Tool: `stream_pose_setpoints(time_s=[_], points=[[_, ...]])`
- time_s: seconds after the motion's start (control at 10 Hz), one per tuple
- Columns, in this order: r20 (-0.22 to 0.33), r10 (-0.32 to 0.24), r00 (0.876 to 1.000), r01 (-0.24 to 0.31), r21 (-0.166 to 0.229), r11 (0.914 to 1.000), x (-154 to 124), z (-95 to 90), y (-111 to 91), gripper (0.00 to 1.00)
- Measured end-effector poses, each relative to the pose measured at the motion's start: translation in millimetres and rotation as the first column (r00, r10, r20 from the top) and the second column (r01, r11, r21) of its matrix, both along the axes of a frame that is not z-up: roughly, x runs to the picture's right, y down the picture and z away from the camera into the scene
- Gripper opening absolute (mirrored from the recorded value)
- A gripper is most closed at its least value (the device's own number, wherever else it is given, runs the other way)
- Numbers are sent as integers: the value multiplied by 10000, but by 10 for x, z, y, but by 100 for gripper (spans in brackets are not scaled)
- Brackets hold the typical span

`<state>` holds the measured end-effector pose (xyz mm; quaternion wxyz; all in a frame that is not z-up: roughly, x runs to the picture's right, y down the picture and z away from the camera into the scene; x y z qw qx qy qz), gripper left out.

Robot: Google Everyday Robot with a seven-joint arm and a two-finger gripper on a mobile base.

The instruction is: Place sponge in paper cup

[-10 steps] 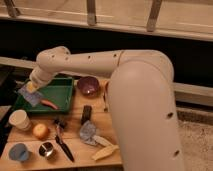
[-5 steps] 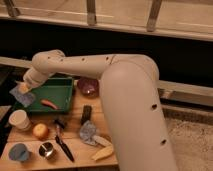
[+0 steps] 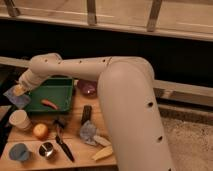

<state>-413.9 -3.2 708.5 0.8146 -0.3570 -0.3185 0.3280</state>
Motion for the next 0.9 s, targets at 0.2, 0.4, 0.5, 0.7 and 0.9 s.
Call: stream_pose_setpoints(time_s=[0.2, 0.4, 0.5, 0.7, 0.9], points=[[458, 89, 9989, -91, 35, 10000, -177, -6, 89, 0], [749, 65, 9972, -60, -65, 10000, -309, 13, 187, 0], [870, 77, 9962, -63, -166, 9998, -349, 48, 234, 0], [1075, 51, 9942, -19, -300, 9995, -441, 86, 307, 0], [1189, 52, 9929, 4, -473, 9989, -492, 164, 377, 0]])
